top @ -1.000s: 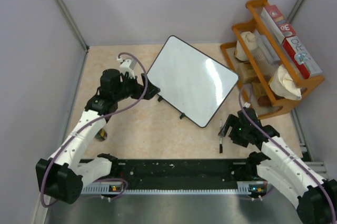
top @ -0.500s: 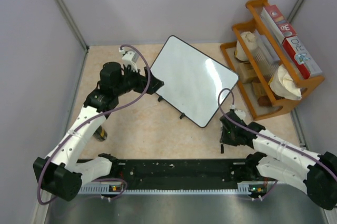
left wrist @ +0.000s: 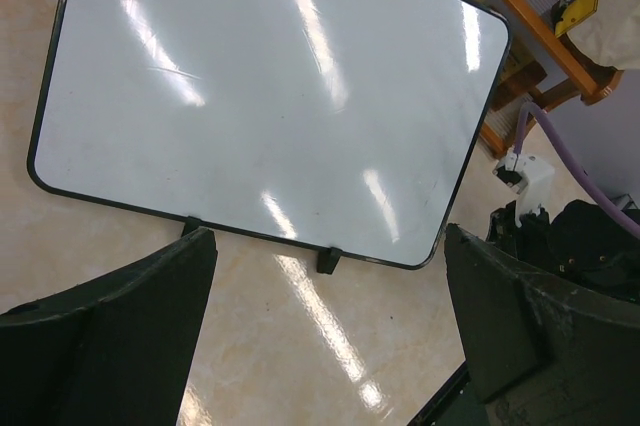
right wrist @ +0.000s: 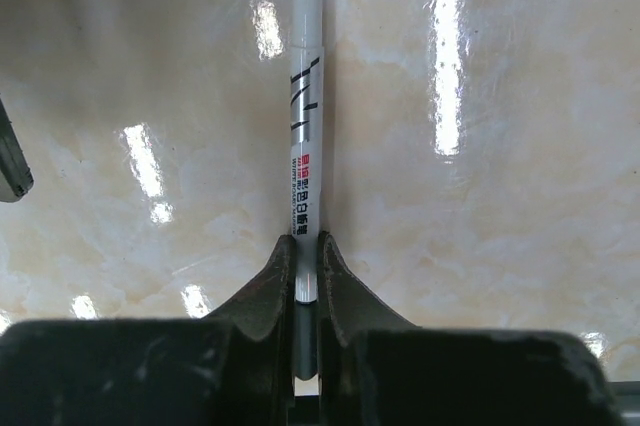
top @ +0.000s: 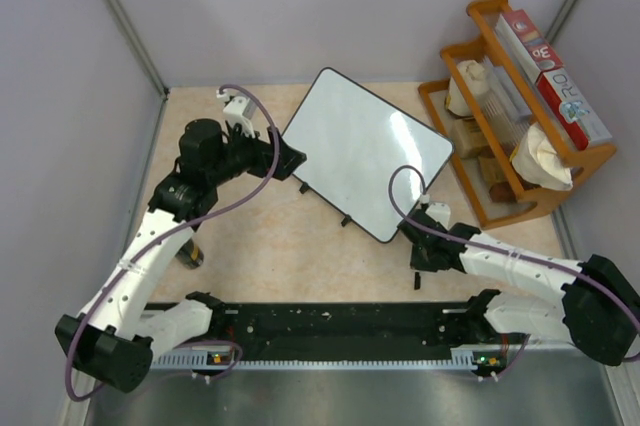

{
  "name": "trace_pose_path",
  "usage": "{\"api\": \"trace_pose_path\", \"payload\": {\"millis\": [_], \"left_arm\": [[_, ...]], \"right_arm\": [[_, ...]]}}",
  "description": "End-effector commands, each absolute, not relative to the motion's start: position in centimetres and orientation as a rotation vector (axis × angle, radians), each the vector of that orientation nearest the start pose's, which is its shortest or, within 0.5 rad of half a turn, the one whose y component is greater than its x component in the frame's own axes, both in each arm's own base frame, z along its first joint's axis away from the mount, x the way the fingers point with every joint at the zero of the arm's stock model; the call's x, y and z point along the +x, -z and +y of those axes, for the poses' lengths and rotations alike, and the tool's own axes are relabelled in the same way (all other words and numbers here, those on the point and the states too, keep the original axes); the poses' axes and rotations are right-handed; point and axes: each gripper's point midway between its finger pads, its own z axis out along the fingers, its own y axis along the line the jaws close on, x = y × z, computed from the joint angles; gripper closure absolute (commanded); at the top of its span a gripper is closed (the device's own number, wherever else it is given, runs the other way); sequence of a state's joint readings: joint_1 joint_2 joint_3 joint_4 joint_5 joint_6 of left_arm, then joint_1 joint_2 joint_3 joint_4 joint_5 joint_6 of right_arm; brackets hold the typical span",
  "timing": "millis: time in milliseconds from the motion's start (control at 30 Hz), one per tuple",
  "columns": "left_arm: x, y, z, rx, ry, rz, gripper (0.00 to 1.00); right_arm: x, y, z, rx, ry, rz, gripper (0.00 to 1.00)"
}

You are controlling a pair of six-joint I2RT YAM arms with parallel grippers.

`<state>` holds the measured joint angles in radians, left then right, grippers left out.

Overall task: Write a sentence on the whiteboard
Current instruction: Pick up the whiteboard marker at the center of the board.

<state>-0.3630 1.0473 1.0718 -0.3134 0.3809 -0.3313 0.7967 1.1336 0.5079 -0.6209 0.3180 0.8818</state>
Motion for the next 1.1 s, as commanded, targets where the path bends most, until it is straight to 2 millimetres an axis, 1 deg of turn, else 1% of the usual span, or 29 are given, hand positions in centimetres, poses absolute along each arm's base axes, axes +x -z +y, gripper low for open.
{"api": "trace_pose_path", "payload": {"millis": [0, 67, 100, 133, 200, 233, 300, 333, 367, 400, 433, 467, 500, 533, 567, 633, 667, 700, 767, 800, 867, 900, 967, 1033, 1067], "left_arm": [[28.4, -34.4, -18.6, 0.332, 0.779, 1.798, 0.01], [28.3, -34.7, -18.3, 0.338, 0.759, 1.792, 0.01], [28.0, -35.1, -18.1, 0.341, 0.755, 1.785, 0.01], [27.9, -35.1, -18.0, 0.349, 0.748, 1.787, 0.01], [27.7, -35.6, -17.9, 0.356, 0.74, 1.776, 0.01], [27.5, -35.5, -17.8, 0.364, 0.733, 1.786, 0.01], [27.2, -36.0, -17.7, 0.378, 0.726, 1.779, 0.01], [27.0, -36.0, -17.5, 0.39, 0.718, 1.784, 0.01], [26.8, -36.0, -17.5, 0.396, 0.713, 1.787, 0.01], [26.6, -36.6, -17.4, 0.406, 0.71, 1.774, 0.01], [26.4, -36.5, -17.2, 0.423, 0.694, 1.781, 0.01], [26.2, -36.9, -17.2, 0.437, 0.691, 1.771, 0.01], [25.9, -37.2, -17.1, 0.449, 0.684, 1.762, 0.01], [25.7, -37.2, -16.9, 0.473, 0.668, 1.758, 0.01], [25.4, -37.2, -17.0, 0.494, 0.669, 1.753, 0.01], [24.8, -37.4, -17.1, 0.562, 0.657, 1.721, 0.01], [24.6, -37.0, -17.1, 0.587, 0.656, 1.724, 0.01], [24.1, -37.1, -17.3, 0.632, 0.66, 1.705, 0.01], [23.8, -36.5, -17.5, 0.677, 0.661, 1.711, 0.01], [23.5, -36.3, -17.8, 0.718, 0.671, 1.701, 0.01], [23.0, -35.9, -18.2, 0.757, 0.684, 1.7, 0.01], [22.6, -35.8, -18.6, 0.797, 0.692, 1.682, 0.01], [22.0, -35.4, -19.2, 0.847, 0.701, 1.661, 0.01], [21.2, -35.2, -20.2, 0.936, 0.693, 1.6, 0.01], [20.9, -34.6, -20.5, 0.968, 0.687, 1.587, 0.01]], "right_arm": [[12.8, 0.3, 11.8, 0.127, -0.02, 2.799, 1.0], [12.5, -0.5, 12.1, 0.106, -0.049, 2.81, 1.0], [11.7, -0.9, 11.9, 0.083, -0.053, 2.842, 1.0], [11.8, -2.0, 12.2, 0.082, -0.092, 2.828, 1.0], [11.1, -3.0, 13.2, 0.069, -0.185, 2.854, 1.0], [11.0, -4.2, 13.3, 0.074, -0.211, 2.849, 1.0], [10.5, -5.4, 13.5, 0.066, -0.253, 2.854, 1.0], [10.3, -6.8, 13.4, 0.067, -0.272, 2.847, 1.0], [10.1, -7.4, 13.5, 0.058, -0.293, 2.847, 1.0], [10.0, -8.5, 13.9, 0.046, -0.335, 2.841, 1.0], [9.3, -9.0, 13.4, 0.031, -0.328, 2.862, 1.0], [9.1, -9.5, 13.6, 0.014, -0.351, 2.868, 1.0], [9.0, -10.4, 13.8, -0.012, -0.375, 2.865, 1.0], [8.5, -10.8, 14.1, -0.041, -0.411, 2.88, 1.0], [8.1, -11.4, 14.7, -0.078, -0.475, 2.887, 1.0], [8.1, -13.1, 15.6, -0.169, -0.557, 2.858, 1.0], [7.8, -13.8, 16.3, -0.211, -0.617, 2.859, 1.0], [7.8, -15.1, 16.9, -0.275, -0.672, 2.827, 1.0], [7.5, -16.6, 18.1, -0.359, -0.782, 2.796, 1.0], [7.7, -17.8, 18.9, -0.425, -0.835, 2.755, 1.0], [7.3, -19.1, 20.0, -0.505, -0.932, 2.728, 1.0], [7.6, -19.9, 20.5, -0.577, -0.951, 2.692, 1.0], [7.9, -20.5, 21.2, -0.657, -0.969, 2.655, 1.0], [8.9, -20.8, 22.2, -0.699, -0.98, 2.619, 1.0], [9.2, -21.0, 22.8, -0.738, -0.994, 2.596, 1.0]]}}
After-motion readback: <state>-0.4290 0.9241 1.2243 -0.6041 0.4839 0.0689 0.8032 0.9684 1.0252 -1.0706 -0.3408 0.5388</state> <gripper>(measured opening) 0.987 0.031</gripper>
